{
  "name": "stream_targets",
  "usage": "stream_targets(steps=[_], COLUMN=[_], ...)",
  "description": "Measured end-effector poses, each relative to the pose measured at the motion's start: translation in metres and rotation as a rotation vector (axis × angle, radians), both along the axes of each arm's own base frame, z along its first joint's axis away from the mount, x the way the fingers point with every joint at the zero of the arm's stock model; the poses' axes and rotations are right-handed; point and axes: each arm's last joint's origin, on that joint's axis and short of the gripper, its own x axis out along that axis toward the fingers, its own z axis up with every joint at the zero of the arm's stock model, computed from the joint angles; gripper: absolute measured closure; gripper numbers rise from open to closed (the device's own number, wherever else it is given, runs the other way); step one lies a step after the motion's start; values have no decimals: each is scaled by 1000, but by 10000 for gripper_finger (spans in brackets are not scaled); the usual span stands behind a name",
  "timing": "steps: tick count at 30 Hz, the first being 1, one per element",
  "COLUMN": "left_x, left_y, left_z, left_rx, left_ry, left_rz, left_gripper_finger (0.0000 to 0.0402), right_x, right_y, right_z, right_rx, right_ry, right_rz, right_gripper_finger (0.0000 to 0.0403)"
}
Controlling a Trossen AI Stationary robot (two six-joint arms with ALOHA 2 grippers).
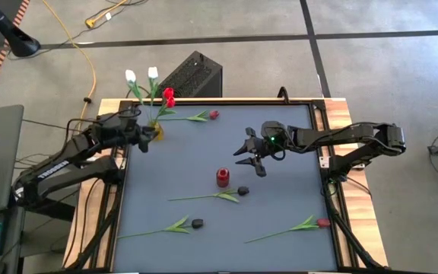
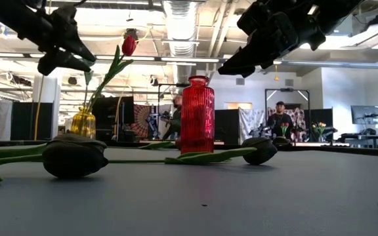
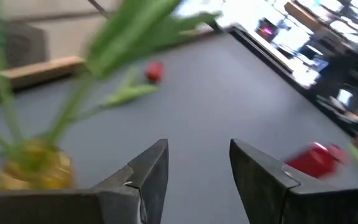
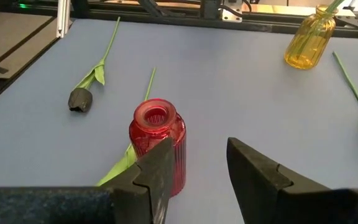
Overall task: Sort flowers into vase by color
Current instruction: Put the top black tulip into the red vase
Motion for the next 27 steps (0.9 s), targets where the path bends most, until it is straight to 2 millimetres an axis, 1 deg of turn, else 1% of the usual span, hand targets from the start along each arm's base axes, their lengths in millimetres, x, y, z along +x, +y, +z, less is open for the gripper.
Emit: stream_targets(steps=[5,9,12,15,20,23,27], left_x=[5,9,12,16,28,38,52], left_y=[-12,-24,-34,-43,-59,-71,-88], left_z=[-1,-1,0,1,3,3,1], left_rx=[-103,-145,-143,-124,-77,-53,-15], left_ry=[-21,-32,-29,-28,-38,-42,-32], left_rz=[-182,-306,-397,-460,-578,-662,-755], left_gripper_finger=[242,244,248,248,249,249,249], right_x=[0,0,0,0,1,4,8], right_y=[0,0,0,0,5,11,23], right_z=[0,0,0,0,1,6,14], right_rx=[11,106,157,163,222,261,311], right_ry=[2,18,27,28,40,42,53], right_rz=[-5,-51,-76,-79,-90,-88,-68], right_gripper_finger=[227,227,227,227,227,227,227])
